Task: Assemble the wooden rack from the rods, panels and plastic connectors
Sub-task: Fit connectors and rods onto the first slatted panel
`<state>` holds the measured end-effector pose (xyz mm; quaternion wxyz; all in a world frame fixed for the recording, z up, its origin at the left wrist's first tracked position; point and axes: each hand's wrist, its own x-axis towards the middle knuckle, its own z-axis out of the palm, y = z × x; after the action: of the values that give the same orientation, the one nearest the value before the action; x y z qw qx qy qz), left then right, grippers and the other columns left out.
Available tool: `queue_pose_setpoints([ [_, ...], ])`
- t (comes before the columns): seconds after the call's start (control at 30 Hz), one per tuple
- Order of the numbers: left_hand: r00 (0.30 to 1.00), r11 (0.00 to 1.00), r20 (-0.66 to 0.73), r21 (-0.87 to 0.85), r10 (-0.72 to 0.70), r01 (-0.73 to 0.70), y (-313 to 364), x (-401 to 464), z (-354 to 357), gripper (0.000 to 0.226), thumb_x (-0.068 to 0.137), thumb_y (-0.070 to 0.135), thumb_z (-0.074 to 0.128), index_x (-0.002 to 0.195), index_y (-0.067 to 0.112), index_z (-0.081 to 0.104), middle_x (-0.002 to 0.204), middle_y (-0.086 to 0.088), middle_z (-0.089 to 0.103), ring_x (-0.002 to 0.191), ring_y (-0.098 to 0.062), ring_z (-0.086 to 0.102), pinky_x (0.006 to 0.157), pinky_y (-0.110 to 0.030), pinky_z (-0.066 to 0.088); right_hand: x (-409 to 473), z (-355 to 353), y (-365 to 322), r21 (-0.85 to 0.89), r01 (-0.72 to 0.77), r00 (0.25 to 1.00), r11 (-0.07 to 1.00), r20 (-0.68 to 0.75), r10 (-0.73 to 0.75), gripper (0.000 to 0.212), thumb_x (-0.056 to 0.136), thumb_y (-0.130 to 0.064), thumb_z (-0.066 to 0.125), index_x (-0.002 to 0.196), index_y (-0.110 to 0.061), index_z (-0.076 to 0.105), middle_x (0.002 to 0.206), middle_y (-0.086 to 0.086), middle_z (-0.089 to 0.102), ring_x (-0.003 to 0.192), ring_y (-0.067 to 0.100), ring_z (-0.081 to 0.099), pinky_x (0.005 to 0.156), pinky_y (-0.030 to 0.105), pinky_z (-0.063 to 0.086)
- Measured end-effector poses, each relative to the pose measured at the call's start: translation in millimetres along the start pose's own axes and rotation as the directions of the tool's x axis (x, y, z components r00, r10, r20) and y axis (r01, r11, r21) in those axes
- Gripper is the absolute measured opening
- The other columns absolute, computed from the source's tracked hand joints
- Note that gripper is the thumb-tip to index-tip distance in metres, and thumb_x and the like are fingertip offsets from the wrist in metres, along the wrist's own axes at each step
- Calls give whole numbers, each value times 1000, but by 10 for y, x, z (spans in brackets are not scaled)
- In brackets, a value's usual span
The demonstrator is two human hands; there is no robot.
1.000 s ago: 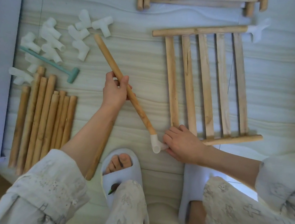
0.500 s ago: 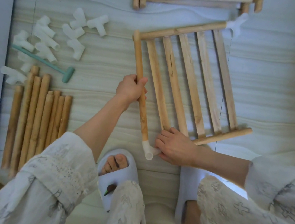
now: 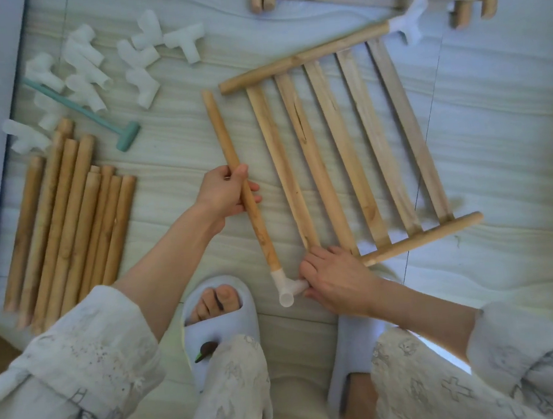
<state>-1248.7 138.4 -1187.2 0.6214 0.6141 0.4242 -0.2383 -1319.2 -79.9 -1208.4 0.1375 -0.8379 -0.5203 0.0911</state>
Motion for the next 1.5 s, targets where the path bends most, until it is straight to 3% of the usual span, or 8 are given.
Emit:
queue_pose_setpoints([
  [0.2, 994, 997, 101, 66, -34, 28, 38, -12, 13, 20, 102, 24, 37, 94, 10, 49, 84, -5, 63, 69, -17, 64, 50, -20, 52, 9, -8, -51, 9, -13, 1000, 1000, 5, 13, 47, 49, -41, 85, 68, -14, 53, 62, 0, 57, 57, 18, 58, 43, 22, 41],
  [0.4, 1000, 993, 6, 120, -19, 18, 53, 71, 76, 23, 99, 26, 45, 84, 11, 53, 76, -5, 58, 67, -18, 61, 57, -25, 55, 113, 7, 86, 16, -13, 998, 1000, 54, 12, 41, 45, -40, 85, 63, -15, 58, 60, -1, 58, 57, 19, 60, 49, 21, 41],
  [0.6, 963, 962, -225, 260, 147, -86, 60, 78, 145, 29, 81, 24, 72, 62, 16, 52, 71, -3, 60, 78, -25, 65, 76, -36, 56, 99, 70, 85, 3, -6, 999, 1000, 53, 6, 23, 68, -40, 59, 63, -17, 61, 65, -2, 58, 61, 18, 60, 47, 22, 39],
  [0.83, 991, 990, -124, 137, 52, -35, 133, 22, 134, 21, 86, 18, 68, 69, 11, 56, 82, -7, 62, 79, -21, 64, 68, -30, 56, 99, 81, -24, 56, -33, 996, 998, 90, 28, 29, 76, -36, 40, 67, -15, 59, 68, 1, 58, 64, 20, 59, 45, 25, 40],
  [1.07, 995, 993, -90, 106, -44, 53, 5, 22, 34, 14, 88, 19, 65, 95, 6, 62, 100, -14, 65, 88, -23, 66, 66, -29, 55, 57, 58, -72, 68, -53, 987, 996, 158, 41, 28, 59, -35, 79, 66, -15, 61, 68, 0, 58, 63, 19, 59, 43, 23, 42],
  [1.2, 997, 999, -68, 30, -43, 45, -156, -15, 19, 24, 90, 19, 62, 109, 3, 61, 94, -9, 63, 81, -19, 63, 60, -25, 55, 17, -5, 25, 158, -104, 988, 982, 128, 84, 30, 59, -33, 81, 72, -14, 61, 74, 2, 58, 63, 21, 60, 47, 23, 46],
  [1.37, 993, 979, -105, 192, -49, 68, -300, -222, 18, 20, 89, 16, 63, 72, 10, 55, 84, -13, 59, 60, -16, 58, 49, -20, 54, -149, -188, 211, 32, -160, 966, 987, 209, 150, 43, 41, -30, 90, 68, -14, 61, 68, 0, 58, 58, 21, 60, 48, 21, 41],
  [1.5, 942, 874, 42, 388, -334, 293, -574, -439, 56, 19, 85, 17, 68, 78, 0, 63, 68, -13, 65, 51, -17, 62, 55, -26, 57, -202, -124, 192, -21, -162, 945, 987, 285, 161, 38, 41, -21, 88, 64, -14, 60, 61, 0, 57, 56, 22, 58, 46, 23, 39],
])
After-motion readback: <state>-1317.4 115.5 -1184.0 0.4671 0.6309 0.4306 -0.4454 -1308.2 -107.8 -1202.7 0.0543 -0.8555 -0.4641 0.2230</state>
